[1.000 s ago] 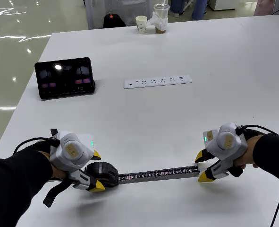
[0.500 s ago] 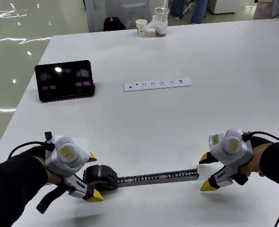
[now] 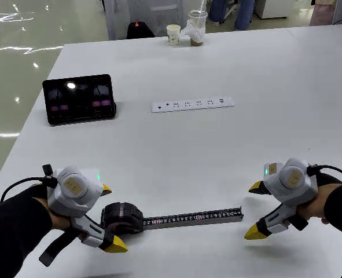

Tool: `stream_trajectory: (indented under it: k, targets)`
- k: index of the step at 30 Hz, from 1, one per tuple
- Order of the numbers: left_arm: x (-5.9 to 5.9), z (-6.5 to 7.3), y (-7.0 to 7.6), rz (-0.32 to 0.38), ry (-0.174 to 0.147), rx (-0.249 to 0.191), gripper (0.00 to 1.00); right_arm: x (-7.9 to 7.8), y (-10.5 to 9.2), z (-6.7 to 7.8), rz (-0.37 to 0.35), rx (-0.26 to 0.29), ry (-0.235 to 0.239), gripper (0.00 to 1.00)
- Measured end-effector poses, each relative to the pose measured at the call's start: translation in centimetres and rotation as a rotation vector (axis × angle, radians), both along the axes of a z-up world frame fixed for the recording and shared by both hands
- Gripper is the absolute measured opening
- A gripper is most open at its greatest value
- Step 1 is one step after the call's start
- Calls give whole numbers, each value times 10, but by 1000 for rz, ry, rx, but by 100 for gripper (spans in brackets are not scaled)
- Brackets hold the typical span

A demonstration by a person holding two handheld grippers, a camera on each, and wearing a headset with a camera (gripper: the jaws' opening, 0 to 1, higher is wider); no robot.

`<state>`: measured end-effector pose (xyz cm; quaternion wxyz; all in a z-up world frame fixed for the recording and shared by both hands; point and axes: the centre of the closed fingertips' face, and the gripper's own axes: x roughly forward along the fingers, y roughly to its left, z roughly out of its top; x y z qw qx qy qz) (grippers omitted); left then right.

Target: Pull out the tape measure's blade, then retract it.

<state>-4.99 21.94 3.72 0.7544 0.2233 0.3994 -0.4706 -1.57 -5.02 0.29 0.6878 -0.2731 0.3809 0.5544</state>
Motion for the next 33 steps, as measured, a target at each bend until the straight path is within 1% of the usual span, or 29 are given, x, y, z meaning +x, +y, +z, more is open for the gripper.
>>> stream_trajectory:
  k: [1, 2, 3, 5, 6, 7, 8, 9, 12, 14, 16, 18, 19, 21, 24, 26, 27, 29, 33]
  targets:
    - [0, 1, 0, 13, 0, -9, 89, 0, 0, 0, -8, 2, -6, 75]
    - [2, 2, 0, 46, -1, -25, 90, 0, -1, 1, -20, 10, -7, 76]
    - [1, 3, 0, 51, 4, -33, 92, 0, -1, 1, -30, 13, -9, 77]
    - [3, 4, 1, 86, -3, -47, 95, 0, -2, 2, -54, 20, -12, 81]
    - [3, 4, 2, 93, -10, -57, 96, 0, -3, 3, -69, 30, -12, 83]
    - [3, 4, 3, 104, -4, -57, 96, 0, -3, 3, -74, 35, -11, 85]
    - [3, 3, 4, 110, -4, -54, 97, 0, -3, 4, -87, 43, -10, 86]
    - [5, 3, 5, 128, -19, -60, 99, 1, -3, 5, -102, 56, -16, 87]
    - [4, 5, 3, 159, -13, -93, 99, 2, -5, 5, -129, 71, -14, 90]
    - [3, 5, 3, 166, -19, -99, 99, 2, -7, 6, -144, 79, -9, 91]
    - [2, 6, 3, 187, -14, -117, 99, 1, -8, 7, -162, 91, -4, 92]
    - [2, 8, 4, 215, -16, -137, 99, 1, -8, 9, -180, 113, -7, 97]
    - [2, 8, 5, 224, -21, -140, 99, 0, -9, 9, -183, 115, -6, 98]
    - [3, 9, 8, 243, -42, -141, 99, 1, -10, 11, -195, 128, -21, 99]
    - [7, 14, 14, 298, -79, -174, 99, 0, -8, 13, -215, 169, -30, 99]
    - [9, 18, 17, 316, -112, -196, 99, -2, -9, 12, -220, 175, -36, 99]
    - [8, 20, 17, 324, -121, -207, 99, -3, -9, 12, -221, 180, -38, 99]
    - [8, 22, 22, 346, -152, -206, 99, -6, -9, 13, -227, 191, -42, 99]
    - [1, 21, 26, 373, -162, -212, 99, -8, -10, 18, -246, 211, -62, 99]
